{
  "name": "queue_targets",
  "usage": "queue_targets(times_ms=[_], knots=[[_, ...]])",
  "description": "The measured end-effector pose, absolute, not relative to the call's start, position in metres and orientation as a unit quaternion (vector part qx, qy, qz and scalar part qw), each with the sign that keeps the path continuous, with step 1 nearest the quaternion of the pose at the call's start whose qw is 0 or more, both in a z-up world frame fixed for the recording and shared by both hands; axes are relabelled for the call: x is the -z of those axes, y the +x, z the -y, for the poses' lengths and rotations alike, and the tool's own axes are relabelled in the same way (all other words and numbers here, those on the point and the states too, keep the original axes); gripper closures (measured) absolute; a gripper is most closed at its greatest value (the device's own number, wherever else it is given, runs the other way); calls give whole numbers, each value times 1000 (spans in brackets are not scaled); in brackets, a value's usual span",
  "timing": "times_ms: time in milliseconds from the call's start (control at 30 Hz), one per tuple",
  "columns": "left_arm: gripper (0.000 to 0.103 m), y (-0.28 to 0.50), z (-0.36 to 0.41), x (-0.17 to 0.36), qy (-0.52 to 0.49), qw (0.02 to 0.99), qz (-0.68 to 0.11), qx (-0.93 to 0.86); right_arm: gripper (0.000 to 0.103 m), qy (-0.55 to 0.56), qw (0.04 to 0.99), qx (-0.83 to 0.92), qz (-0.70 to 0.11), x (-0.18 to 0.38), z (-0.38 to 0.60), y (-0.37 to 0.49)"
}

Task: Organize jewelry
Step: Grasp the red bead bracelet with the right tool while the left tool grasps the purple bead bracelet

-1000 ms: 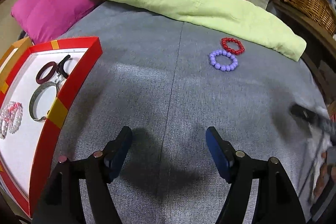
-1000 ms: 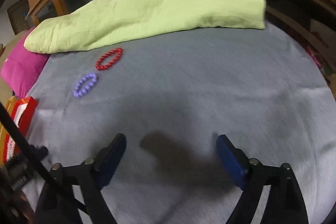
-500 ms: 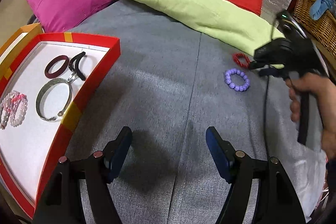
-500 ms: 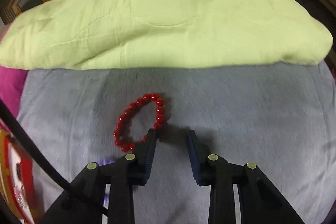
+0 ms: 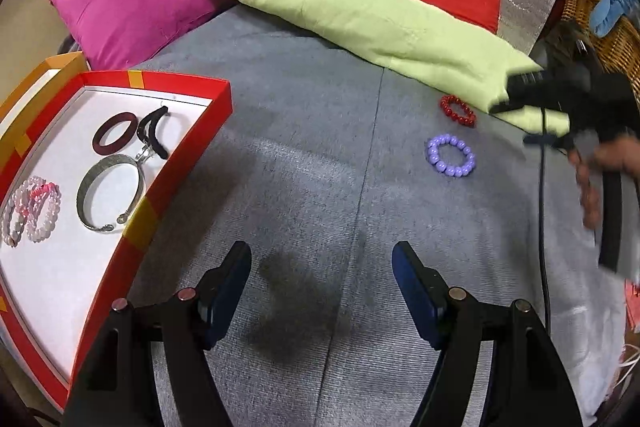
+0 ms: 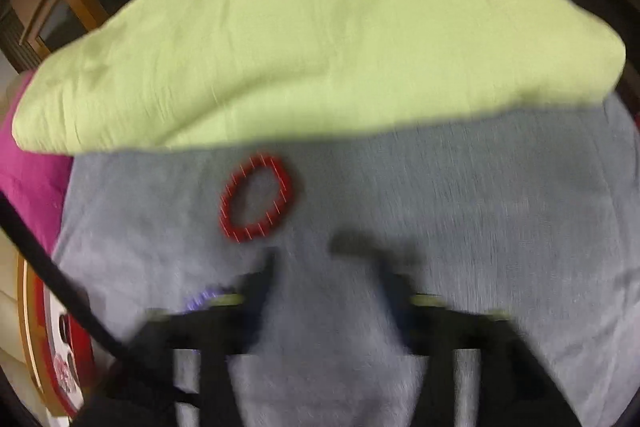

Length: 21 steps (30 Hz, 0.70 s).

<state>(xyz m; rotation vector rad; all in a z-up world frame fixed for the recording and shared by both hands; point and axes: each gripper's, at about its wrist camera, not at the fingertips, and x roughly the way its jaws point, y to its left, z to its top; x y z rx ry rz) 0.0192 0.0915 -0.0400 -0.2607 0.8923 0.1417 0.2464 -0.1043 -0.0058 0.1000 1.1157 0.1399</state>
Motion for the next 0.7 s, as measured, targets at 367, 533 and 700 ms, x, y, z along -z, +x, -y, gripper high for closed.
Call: queue_targets(times_ms=[367, 533, 700], knots=[[29, 22, -93, 38, -124, 897, -419, -70, 94, -51, 825, -60, -559, 35, 64, 262], [29, 35, -81, 33, -116, 896, -426, -52, 94, -45, 825, -71, -559, 34, 125, 187], [29, 91, -56, 24, -123, 891, -438, -11, 93, 3, 835, -91, -543, 32, 171, 131]])
